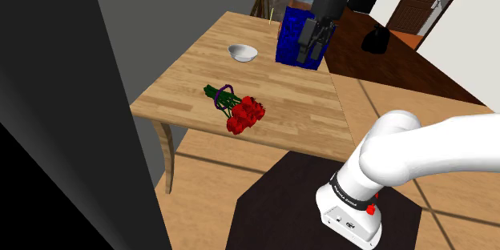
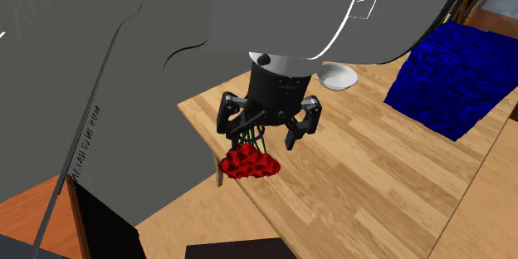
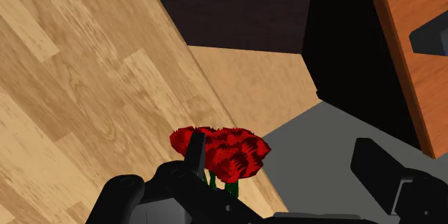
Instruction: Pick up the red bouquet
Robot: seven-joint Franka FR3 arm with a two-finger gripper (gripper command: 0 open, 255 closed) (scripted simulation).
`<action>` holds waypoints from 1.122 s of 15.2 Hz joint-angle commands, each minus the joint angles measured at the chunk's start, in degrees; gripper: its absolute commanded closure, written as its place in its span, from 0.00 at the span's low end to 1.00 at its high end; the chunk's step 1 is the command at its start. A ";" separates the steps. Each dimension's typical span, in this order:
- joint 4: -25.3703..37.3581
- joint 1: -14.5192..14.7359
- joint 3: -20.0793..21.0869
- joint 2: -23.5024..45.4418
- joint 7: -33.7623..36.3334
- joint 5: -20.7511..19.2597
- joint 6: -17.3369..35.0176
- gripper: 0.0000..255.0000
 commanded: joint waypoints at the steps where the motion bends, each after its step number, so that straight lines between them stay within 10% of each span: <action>1: 0.00 0.00 0.00 0.00 0.00 0.00 0.00 0.00; 17: 4.91 0.55 7.20 31.65 5.46 -4.24 23.46 0.00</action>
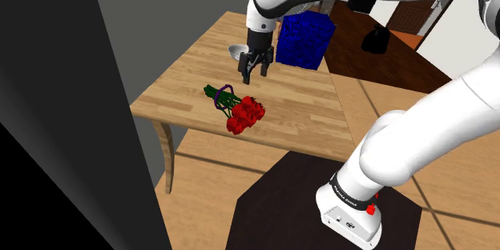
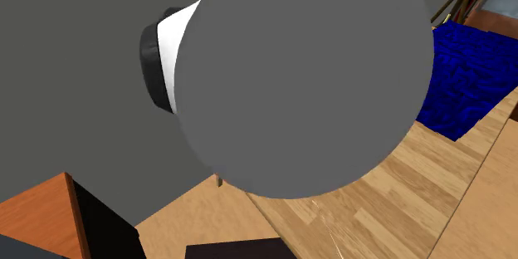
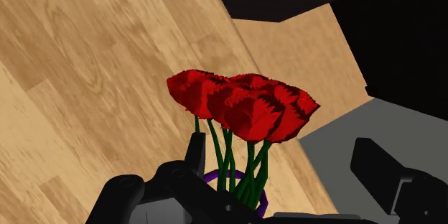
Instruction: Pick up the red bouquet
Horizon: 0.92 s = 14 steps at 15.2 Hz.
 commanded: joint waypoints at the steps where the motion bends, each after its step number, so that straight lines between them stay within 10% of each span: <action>1: 2.16 0.01 0.74 5.00 1.11 -1.04 2.36 0.00; 14: 7.77 0.33 1.97 21.92 5.21 -5.75 11.79 0.00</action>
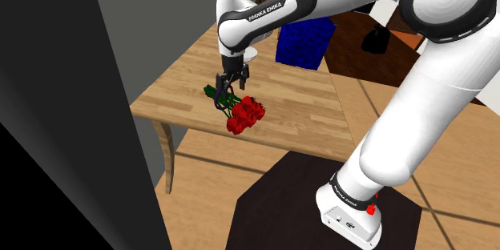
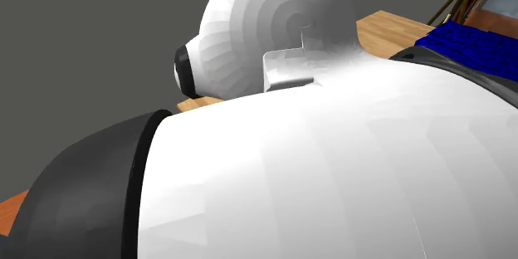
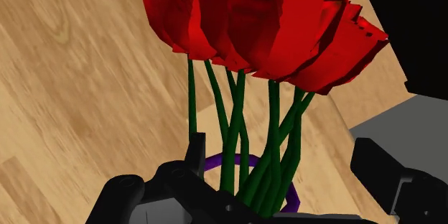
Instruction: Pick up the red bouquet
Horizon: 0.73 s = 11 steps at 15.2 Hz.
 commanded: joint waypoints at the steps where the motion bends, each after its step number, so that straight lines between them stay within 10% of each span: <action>1: -0.33 0.06 0.03 1.11 0.22 -0.15 1.46 0.00; 3: -0.53 0.06 0.03 1.33 0.26 -0.19 1.88 0.00; 4: -0.66 0.06 0.03 1.22 0.25 -0.17 1.90 1.00; 11: -0.67 0.08 0.05 1.21 0.28 -0.17 1.90 1.00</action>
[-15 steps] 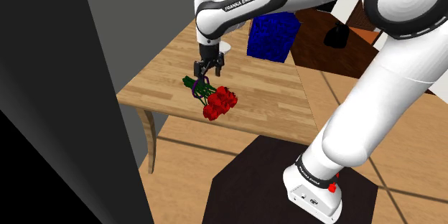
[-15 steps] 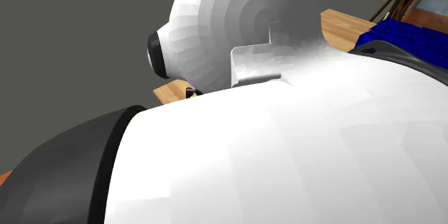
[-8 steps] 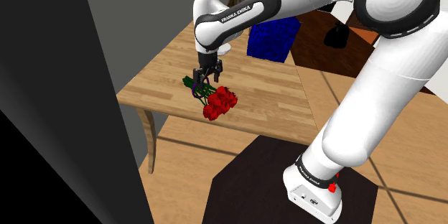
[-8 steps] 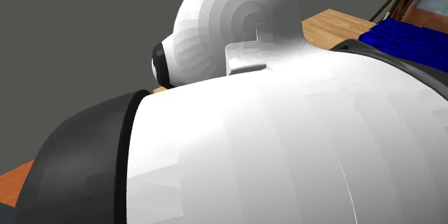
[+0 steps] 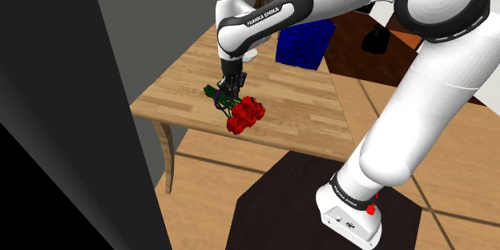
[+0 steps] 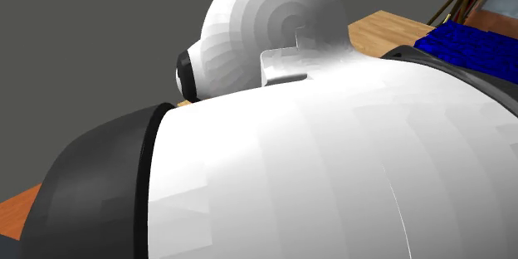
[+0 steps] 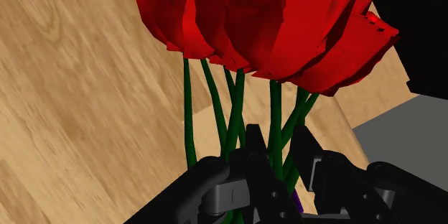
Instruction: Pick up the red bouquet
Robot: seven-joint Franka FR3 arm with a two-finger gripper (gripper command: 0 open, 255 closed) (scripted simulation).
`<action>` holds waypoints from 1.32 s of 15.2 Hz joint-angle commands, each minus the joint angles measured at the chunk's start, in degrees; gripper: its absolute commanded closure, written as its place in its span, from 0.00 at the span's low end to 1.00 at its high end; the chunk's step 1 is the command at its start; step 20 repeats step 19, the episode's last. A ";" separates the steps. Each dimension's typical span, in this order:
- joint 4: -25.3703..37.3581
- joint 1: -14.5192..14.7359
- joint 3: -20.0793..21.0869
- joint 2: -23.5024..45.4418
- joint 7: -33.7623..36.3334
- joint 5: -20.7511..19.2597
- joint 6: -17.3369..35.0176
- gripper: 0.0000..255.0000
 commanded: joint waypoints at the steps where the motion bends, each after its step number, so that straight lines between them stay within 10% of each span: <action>1: -0.02 0.01 0.01 0.04 0.00 0.01 0.02 1.00; 20: 6.46 -0.04 0.02 -4.73 -0.78 0.70 -11.18 1.00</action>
